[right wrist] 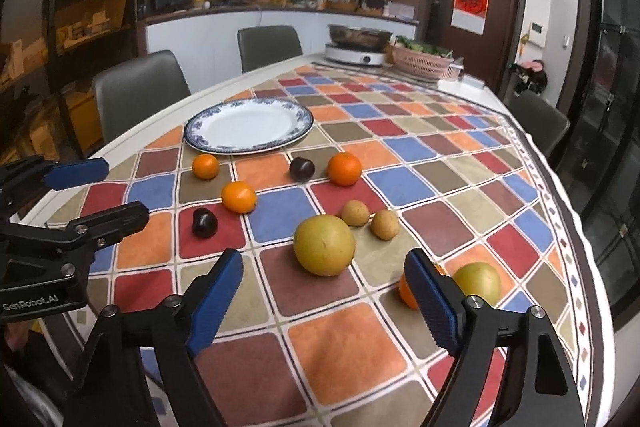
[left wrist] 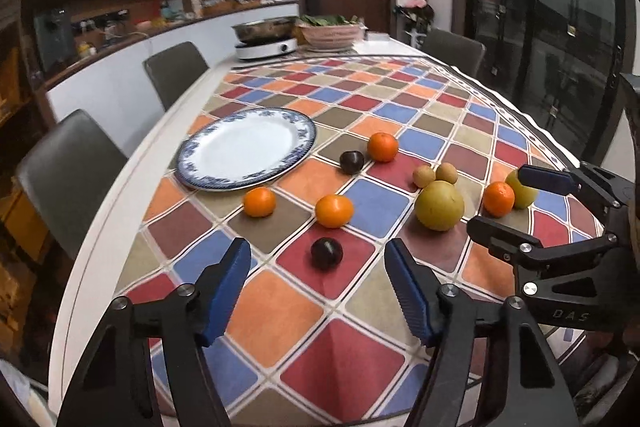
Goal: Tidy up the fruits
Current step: 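Grasp a dark plum with the left tool while the right tool grasps a yellow pomelo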
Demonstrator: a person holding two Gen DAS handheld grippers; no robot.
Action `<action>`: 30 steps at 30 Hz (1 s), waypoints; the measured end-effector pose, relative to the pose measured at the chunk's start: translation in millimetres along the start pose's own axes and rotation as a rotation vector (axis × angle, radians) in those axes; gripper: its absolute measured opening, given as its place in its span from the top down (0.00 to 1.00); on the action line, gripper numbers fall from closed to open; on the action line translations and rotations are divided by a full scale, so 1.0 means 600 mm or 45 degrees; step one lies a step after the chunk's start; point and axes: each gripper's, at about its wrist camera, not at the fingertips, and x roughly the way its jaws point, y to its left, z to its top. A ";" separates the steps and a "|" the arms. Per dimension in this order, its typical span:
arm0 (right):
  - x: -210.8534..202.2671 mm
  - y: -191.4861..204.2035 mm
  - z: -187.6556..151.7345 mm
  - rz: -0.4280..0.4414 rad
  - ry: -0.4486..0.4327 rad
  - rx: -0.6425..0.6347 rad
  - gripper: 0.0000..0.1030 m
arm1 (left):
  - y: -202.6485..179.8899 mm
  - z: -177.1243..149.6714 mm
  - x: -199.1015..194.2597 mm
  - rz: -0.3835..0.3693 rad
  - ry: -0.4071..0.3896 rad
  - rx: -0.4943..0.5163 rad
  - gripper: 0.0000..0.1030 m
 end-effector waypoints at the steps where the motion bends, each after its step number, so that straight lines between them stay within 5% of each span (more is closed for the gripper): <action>1: 0.006 -0.002 0.003 0.007 0.011 0.005 0.20 | -0.002 0.005 0.007 0.012 0.005 0.019 0.33; 14: 0.093 -0.023 0.013 0.089 0.216 0.064 0.31 | 0.001 -0.004 0.112 -0.088 0.229 0.034 0.56; 30: 0.151 -0.028 0.016 0.135 0.326 0.085 0.46 | 0.004 -0.006 0.162 -0.099 0.319 0.015 0.73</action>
